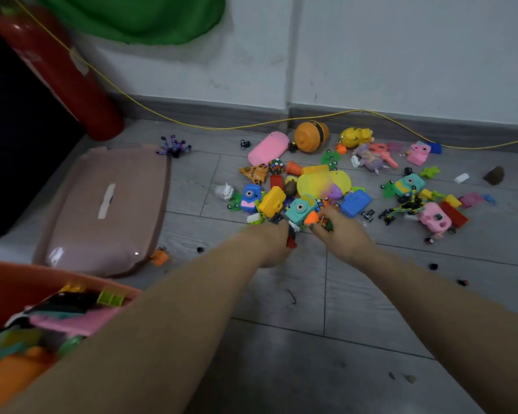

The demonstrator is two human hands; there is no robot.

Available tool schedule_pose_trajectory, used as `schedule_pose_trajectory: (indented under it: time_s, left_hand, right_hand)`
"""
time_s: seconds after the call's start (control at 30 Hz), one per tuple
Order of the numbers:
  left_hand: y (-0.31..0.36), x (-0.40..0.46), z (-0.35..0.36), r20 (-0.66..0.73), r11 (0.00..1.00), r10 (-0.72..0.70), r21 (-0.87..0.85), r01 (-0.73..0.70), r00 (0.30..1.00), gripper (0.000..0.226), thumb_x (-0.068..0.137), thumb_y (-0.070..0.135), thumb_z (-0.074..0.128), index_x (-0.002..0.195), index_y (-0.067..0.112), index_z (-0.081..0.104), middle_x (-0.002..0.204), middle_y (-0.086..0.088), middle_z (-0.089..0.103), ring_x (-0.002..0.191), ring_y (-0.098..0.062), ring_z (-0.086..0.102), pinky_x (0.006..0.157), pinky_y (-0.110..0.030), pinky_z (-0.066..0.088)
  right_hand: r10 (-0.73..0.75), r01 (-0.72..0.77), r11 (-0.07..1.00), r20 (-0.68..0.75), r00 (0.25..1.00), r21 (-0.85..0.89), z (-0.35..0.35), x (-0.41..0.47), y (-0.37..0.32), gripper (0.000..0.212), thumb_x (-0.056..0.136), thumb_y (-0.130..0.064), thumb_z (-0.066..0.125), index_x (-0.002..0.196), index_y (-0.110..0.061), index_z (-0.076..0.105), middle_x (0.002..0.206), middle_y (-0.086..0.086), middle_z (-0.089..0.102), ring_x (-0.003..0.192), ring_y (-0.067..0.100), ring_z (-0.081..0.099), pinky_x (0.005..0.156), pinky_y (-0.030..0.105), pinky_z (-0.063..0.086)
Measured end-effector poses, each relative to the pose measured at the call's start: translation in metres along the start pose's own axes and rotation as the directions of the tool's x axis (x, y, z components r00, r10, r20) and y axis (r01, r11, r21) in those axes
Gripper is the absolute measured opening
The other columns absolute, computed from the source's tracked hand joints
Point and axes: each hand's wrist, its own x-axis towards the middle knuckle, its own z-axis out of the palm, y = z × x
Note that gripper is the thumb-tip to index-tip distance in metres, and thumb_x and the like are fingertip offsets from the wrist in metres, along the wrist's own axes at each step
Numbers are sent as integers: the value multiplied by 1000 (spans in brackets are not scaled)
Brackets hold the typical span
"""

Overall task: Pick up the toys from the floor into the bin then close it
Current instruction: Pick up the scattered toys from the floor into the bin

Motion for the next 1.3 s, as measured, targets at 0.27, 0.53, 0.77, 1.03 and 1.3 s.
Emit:
schedule_pose_trajectory:
  time_s: [0.27,0.53,0.77,1.03,1.3]
  left_hand:
    - [-95,-141,-148,-268,985,-173,-38,169,948,37,95,44,53,111,11,56,102,-11,61,86,-25,55,69,-30,44]
    - [-226,-287,-103,520,602,-422,-452,658,743,36,88,26,71,115,2,64,110,-17,69,100,-33,69,93,-49,53]
    - [-231,-295,-76,602,719,-528,-59,693,599,81,76,43,78,145,23,41,134,-13,58,122,-27,57,93,-53,52]
    - [-169,-222,-103,136,910,-387,-106,402,912,44,92,49,57,119,15,59,103,-5,67,90,-18,66,77,-36,57]
    - [-68,-112,-77,-181,977,-111,-201,73,977,56,94,37,55,142,15,38,144,-11,46,125,-32,48,99,-36,40]
  right_hand:
    - [-169,50,756,121,978,653,-60,-12,-190,27,96,-42,57,110,-18,59,76,7,54,59,26,57,45,27,46]
    - [-463,214,883,700,544,417,-45,-95,-367,28,96,-42,57,111,-18,60,82,-1,59,61,15,59,55,28,53]
    - [-187,455,889,868,460,-49,8,-121,-368,59,95,-48,54,149,-34,35,151,-2,39,131,23,46,100,39,49]
    - [-223,110,967,549,805,231,-36,-64,-317,20,100,-20,44,112,-13,59,98,17,61,75,25,65,66,37,59]
    - [58,25,952,261,964,-304,-58,-15,-144,52,85,-32,68,133,-21,50,129,9,56,113,29,53,89,32,45]
